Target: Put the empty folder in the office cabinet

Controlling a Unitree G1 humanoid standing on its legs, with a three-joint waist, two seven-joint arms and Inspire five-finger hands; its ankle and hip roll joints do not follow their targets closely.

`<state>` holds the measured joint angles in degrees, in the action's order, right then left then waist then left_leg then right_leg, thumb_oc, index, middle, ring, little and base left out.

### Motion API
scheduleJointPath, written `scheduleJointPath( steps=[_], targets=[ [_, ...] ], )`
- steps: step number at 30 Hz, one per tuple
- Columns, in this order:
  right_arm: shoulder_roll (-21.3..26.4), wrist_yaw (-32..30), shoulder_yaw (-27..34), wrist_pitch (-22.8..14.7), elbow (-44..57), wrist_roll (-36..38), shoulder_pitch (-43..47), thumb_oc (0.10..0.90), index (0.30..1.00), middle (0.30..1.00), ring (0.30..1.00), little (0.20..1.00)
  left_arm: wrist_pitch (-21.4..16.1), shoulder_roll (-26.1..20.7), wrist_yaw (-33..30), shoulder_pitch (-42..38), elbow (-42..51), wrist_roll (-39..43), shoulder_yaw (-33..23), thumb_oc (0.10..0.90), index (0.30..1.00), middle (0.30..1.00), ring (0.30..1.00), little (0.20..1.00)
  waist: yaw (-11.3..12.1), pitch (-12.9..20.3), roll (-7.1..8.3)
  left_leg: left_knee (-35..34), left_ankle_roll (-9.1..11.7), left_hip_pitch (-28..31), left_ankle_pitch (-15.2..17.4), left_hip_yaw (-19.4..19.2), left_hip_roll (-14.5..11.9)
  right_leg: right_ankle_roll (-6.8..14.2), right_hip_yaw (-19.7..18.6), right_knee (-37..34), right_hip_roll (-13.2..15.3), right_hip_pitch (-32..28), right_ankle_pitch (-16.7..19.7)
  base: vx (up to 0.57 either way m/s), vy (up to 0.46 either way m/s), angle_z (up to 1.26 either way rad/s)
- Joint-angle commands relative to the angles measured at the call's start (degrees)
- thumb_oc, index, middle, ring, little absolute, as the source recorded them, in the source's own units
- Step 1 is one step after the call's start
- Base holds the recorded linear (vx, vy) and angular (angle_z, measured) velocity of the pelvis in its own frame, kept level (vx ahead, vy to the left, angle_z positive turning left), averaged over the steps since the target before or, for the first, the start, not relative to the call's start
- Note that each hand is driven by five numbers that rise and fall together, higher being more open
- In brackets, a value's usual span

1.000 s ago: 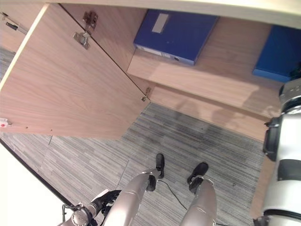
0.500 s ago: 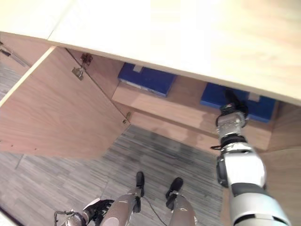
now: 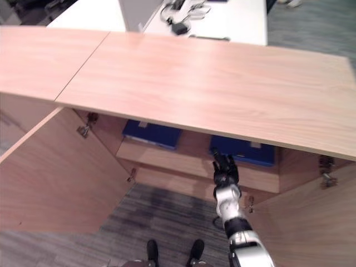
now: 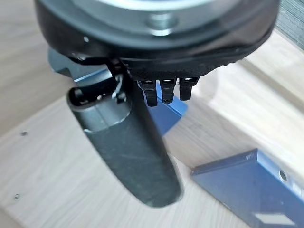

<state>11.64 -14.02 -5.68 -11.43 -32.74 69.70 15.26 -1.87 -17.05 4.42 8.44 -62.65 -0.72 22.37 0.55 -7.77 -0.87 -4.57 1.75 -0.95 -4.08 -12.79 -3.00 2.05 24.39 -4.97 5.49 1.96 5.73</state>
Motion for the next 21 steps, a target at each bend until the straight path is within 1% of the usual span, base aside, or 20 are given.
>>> scheduleJointPath(
  steps=[1,2,3,5,6,7,8,9,10,11,12,13,14,15,16,17,18,19,20,21],
  targets=[
    [3.6,5.9,-0.9,-2.3,4.8,-5.6,4.9,0.800,0.900,0.900,0.900,0.900,-2.7,3.4,-2.1,-6.1,0.7,1.6,-1.1,0.800,0.900,0.900,0.900,0.900,0.4,2.7,1.69,-0.4,4.0,2.2,4.4,0.6,-0.4,5.2,1.5,3.5,2.0,-1.9,-5.4,0.01,0.044,-0.06],
    [5.4,7.9,-3.0,-1.4,10.8,-8.8,-0.3,0.800,0.900,0.900,0.900,0.900,-3.2,3.0,-3.5,-6.4,3.0,3.1,-3.8,0.800,0.900,0.900,0.900,0.900,0.3,3.1,2.10,-0.4,4.1,2.8,4.6,0.6,-0.6,5.4,1.5,3.2,1.9,-2.6,-5.3,0.00,0.038,-0.08],
    [5.4,7.8,-3.0,-1.4,11.0,-8.8,-0.4,0.800,0.900,0.900,0.900,0.900,-3.1,3.0,-3.5,-6.3,3.0,3.1,-3.8,0.800,0.900,0.900,0.900,0.900,0.2,3.4,2.15,-0.4,4.0,2.5,4.4,0.7,-0.5,5.4,1.6,3.1,2.1,-2.3,-5.2,0.00,0.028,-0.04],
    [8.8,12.4,-5.5,0.3,17.5,-16.9,-7.8,0.800,0.900,0.900,0.900,0.900,-4.3,1.8,-6.1,-8.0,6.8,7.8,-8.8,0.800,0.900,0.900,0.900,0.900,0.1,4.0,3.05,-0.4,4.0,2.8,4.3,1.2,-0.6,5.4,2.1,3.3,2.1,-2.6,-5.2,-0.01,0.009,-0.06],
    [10.1,13.9,-5.4,0.6,19.6,-20.6,-10.7,0.800,0.900,0.900,0.900,0.900,-4.7,1.1,-6.2,-8.0,8.5,10.1,-10.7,0.800,0.900,0.900,0.900,0.900,0.3,4.1,3.27,-0.4,3.9,3.0,4.4,1.6,-0.5,5.5,2.6,3.4,2.2,-3.1,-5.3,0.00,0.000,0.00],
    [11.1,15.3,-4.5,0.1,21.5,-27.3,-14.8,0.800,0.900,0.900,0.900,0.900,-6.0,0.0,-6.0,-7.6,12.4,12.3,-12.2,0.800,0.900,0.900,0.900,0.900,0.9,4.2,3.86,-0.4,3.8,3.5,4.5,2.5,-0.6,5.5,3.6,3.3,2.3,-4.1,-5.6,0.02,-0.026,0.28],
    [11.3,15.2,-4.7,-0.3,21.6,-31.1,-16.1,0.800,0.900,0.900,0.900,0.900,-6.6,-0.4,-6.1,-7.7,14.5,13.0,-12.3,0.800,0.900,0.900,0.900,0.900,1.2,4.2,4.27,-0.4,3.9,3.5,4.5,3.1,-0.6,5.4,4.3,3.4,2.3,-4.5,-5.7,0.02,-0.070,0.38],
    [12.2,13.1,-4.4,-1.8,21.7,-42.5,-17.3,0.800,0.900,0.900,0.900,0.900,-7.6,-0.8,-6.3,-7.8,18.7,15.1,-12.7,0.800,0.900,0.900,0.900,0.900,2.2,3.9,4.98,-0.4,4.1,3.6,4.6,4.4,-0.9,5.5,5.7,3.6,2.3,-5.2,-6.0,0.02,-0.070,0.65],
    [13.0,11.7,-5.4,-2.0,20.7,-49.6,-16.7,0.800,0.900,0.900,0.900,0.900,-8.1,-1.0,-6.2,-8.1,20.2,15.9,-12.8,0.800,0.900,0.900,0.900,0.900,2.8,4.1,5.38,-0.4,4.1,3.5,4.6,4.9,-0.9,5.5,6.4,3.5,2.4,-5.5,-6.1,0.02,-0.056,0.77],
    [12.9,11.6,-5.5,-2.0,20.7,-49.7,-16.7,0.800,0.900,0.900,0.900,0.900,-8.1,-1.0,-6.2,-8.0,20.2,15.9,-12.8,0.800,0.900,0.900,0.900,0.900,2.7,4.0,5.41,-0.4,4.1,3.5,4.6,5.0,-0.9,5.5,6.5,3.4,2.3,-5.6,-6.1,0.06,-0.065,0.95],
    [15.8,10.1,-7.3,-2.5,22.4,-63.6,-16.7,0.800,0.900,0.900,0.900,0.900,-9.3,-1.6,-5.8,-7.4,23.6,15.7,-12.8,0.800,0.900,0.900,0.900,0.900,4.1,4.0,6.17,-0.4,4.2,3.5,4.5,6.1,-1.0,5.5,7.9,3.3,2.2,-6.3,-6.3,0.05,-0.088,0.70],
    [18.3,9.6,-10.5,-2.7,20.4,-73.7,-15.9,0.800,0.900,0.900,0.900,0.900,-10.0,-2.3,-4.6,-6.3,25.7,15.6,-12.7,0.800,0.900,0.900,0.900,0.900,5.8,3.7,6.84,-0.4,4.3,3.1,4.3,6.9,-1.1,5.5,9.0,3.1,2.0,-6.7,-6.5,0.04,-0.105,0.48],
    [18.4,9.2,-11.6,-2.6,18.7,-76.1,-15.3,0.800,0.900,0.900,0.900,0.900,-10.2,-2.7,-4.3,-5.7,26.7,15.7,-12.8,0.800,0.900,0.900,0.900,0.900,6.4,3.4,7.08,-0.3,4.3,2.8,4.1,7.3,-1.2,5.5,9.3,2.9,2.0,-6.7,-6.5,0.01,-0.057,0.33],
    [18.4,9.2,-11.6,-2.6,18.7,-76.1,-15.3,0.800,0.900,0.900,0.900,0.900,-10.2,-2.7,-4.3,-5.7,26.7,15.7,-12.8,0.800,0.900,0.900,0.900,0.900,6.4,3.4,7.09,-0.3,4.3,2.8,4.1,7.3,-1.2,5.5,9.3,2.9,2.0,-6.7,-6.5,-0.07,-0.042,0.56],
    [17.6,9.2,-14.4,-1.7,15.6,-77.0,-13.6,0.800,0.900,0.900,0.900,0.900,-10.5,-3.4,-4.6,-5.5,28.4,15.7,-12.6,0.800,0.900,0.900,0.900,0.900,8.1,2.5,7.30,0.1,4.5,1.1,3.3,8.8,-1.2,5.6,9.2,2.0,2.0,-6.3,-6.0,-0.08,-0.003,0.50],
    [17.5,9.8,-13.9,-2.2,14.7,-75.3,-13.7,0.800,0.900,0.900,0.900,0.900,-10.8,-5.8,-2.0,-3.2,26.1,15.3,-14.6,0.800,0.900,0.900,0.900,0.900,8.7,2.3,6.97,0.3,4.3,0.8,3.3,9.4,-0.9,5.7,8.9,1.6,2.0,-6.1,-5.7,-0.22,0.107,0.46],
    [17.6,9.9,-12.1,-3.2,12.4,-71.9,-13.7,0.800,0.900,0.900,0.900,0.900,-12.9,-9.2,-0.4,-3.1,21.4,17.0,-17.6,0.800,0.900,0.900,0.900,0.900,10.0,0.1,6.14,4.0,4.8,-2.9,2.5,8.4,-1.1,6.0,10.2,0.9,3.2,-5.9,-5.0,-0.15,0.132,0.27],
    [17.6,9.9,-12.1,-3.3,12.3,-71.9,-13.6,0.800,0.900,0.900,0.900,0.900,-12.9,-9.2,-0.3,-3.3,21.2,17.1,-17.6,0.800,0.900,0.900,0.900,0.900,9.9,0.1,6.18,4.3,4.8,-3.2,2.7,8.5,-1.0,6.0,10.3,0.9,3.2,-5.8,-5.0,-0.14,0.179,0.42],
    [17.4,9.6,-11.6,-3.2,10.4,-70.5,-13.5,0.800,0.900,0.900,0.900,0.900,-13.2,-8.8,-0.8,-4.1,19.6,18.5,-18.2,0.800,0.900,0.900,0.900,0.900,9.5,-0.2,5.92,5.6,5.4,-3.9,3.5,5.9,-2.6,6.6,10.5,0.5,3.9,-6.1,-5.6,-0.03,0.187,0.73],
    [16.8,9.2,-11.2,-2.9,8.0,-69.4,-13.1,0.800,0.900,0.900,0.900,0.900,-13.4,-8.1,-1.2,-4.7,19.0,19.1,-18.5,0.800,0.900,0.900,0.900,0.900,8.7,-0.4,5.54,6.4,5.1,-3.9,3.9,1.6,-4.5,7.0,12.0,0.6,5.1,-5.8,-4.9,-0.03,0.191,0.97]
  ],
)
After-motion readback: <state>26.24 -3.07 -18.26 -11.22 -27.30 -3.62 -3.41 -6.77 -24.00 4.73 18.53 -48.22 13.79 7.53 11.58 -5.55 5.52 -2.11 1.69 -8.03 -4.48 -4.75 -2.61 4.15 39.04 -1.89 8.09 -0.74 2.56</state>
